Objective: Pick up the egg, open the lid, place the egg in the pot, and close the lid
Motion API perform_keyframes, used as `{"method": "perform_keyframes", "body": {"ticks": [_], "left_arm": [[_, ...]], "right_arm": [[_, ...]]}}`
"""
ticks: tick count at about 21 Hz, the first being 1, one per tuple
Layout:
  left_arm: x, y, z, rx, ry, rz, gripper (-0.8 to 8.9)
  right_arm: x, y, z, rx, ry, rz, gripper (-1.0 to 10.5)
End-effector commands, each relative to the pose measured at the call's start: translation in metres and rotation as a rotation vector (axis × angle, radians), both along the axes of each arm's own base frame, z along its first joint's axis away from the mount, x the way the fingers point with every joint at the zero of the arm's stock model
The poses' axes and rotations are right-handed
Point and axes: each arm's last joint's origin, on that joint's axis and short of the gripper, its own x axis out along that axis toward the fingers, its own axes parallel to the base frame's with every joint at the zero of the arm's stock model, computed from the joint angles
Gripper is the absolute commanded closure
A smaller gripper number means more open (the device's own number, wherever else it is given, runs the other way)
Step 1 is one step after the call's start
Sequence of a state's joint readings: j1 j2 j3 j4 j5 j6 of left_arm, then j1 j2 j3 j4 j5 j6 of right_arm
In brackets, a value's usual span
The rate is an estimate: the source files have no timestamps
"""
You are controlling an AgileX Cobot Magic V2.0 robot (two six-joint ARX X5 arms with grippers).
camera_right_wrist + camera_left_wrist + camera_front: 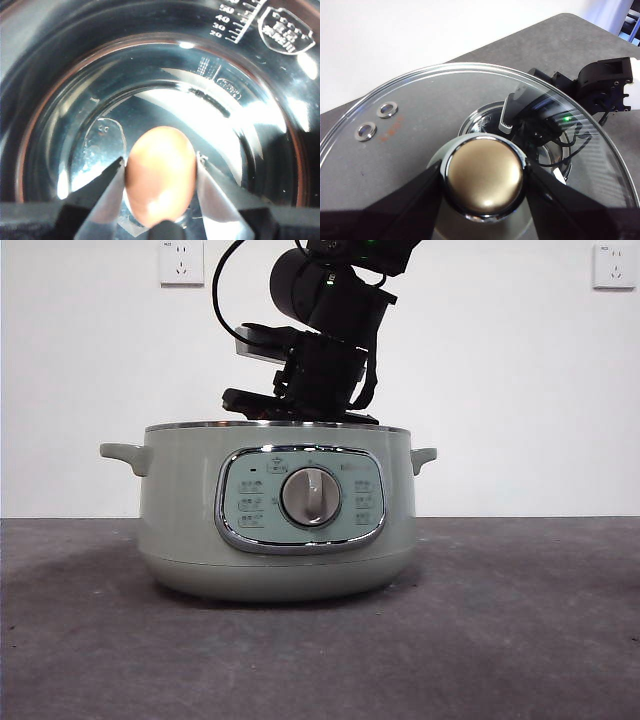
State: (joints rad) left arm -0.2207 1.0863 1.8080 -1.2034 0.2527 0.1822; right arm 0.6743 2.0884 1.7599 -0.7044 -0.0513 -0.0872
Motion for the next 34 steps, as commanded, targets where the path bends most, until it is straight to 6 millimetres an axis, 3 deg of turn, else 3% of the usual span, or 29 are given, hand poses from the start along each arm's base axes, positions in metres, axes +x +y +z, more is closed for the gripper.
{"method": "perform_keyframes", "body": {"ticks": [1,4,6,9,11,14,16,22,29,34], "left_arm": [[-0.004,0.001,0.007,-0.016,-0.059,-0.007,8.22],[-0.004,0.001,0.006,-0.015,-0.058,-0.007,8.22],[-0.004,0.001,0.006,-0.016,-0.058,-0.007,8.22],[-0.001,0.0,0.006,-0.014,-0.052,-0.008,8.22],[0.008,-0.003,0.003,-0.012,-0.028,-0.02,8.22],[0.031,-0.014,-0.003,-0.002,0.012,-0.062,8.22],[0.048,-0.025,-0.007,-0.005,0.025,-0.104,8.22],[0.109,-0.067,-0.036,0.006,0.123,-0.218,8.22],[0.164,-0.109,-0.079,0.057,0.215,-0.287,8.22],[0.189,-0.129,-0.105,0.083,0.253,-0.311,8.22]], "right_arm": [[0.001,0.001,-0.013,-0.029,0.026,-0.002,4.4],[0.003,0.002,0.005,0.004,-0.014,-0.005,4.1],[0.003,0.001,0.042,0.06,-0.077,-0.013,4.1],[-0.01,-0.015,0.12,0.064,-0.212,-0.087,4.2],[-0.026,-0.043,0.17,0.092,-0.28,-0.161,6.0],[-0.055,-0.094,0.213,0.102,-0.311,-0.258,8.9],[-0.073,-0.12,0.23,0.088,-0.31,-0.292,9.6],[-0.141,-0.172,0.268,0.067,-0.338,-0.299,9.6],[-0.223,-0.215,0.301,0.204,-0.457,-0.274,9.6],[-0.259,-0.235,0.308,0.256,-0.523,-0.273,9.6]]}}
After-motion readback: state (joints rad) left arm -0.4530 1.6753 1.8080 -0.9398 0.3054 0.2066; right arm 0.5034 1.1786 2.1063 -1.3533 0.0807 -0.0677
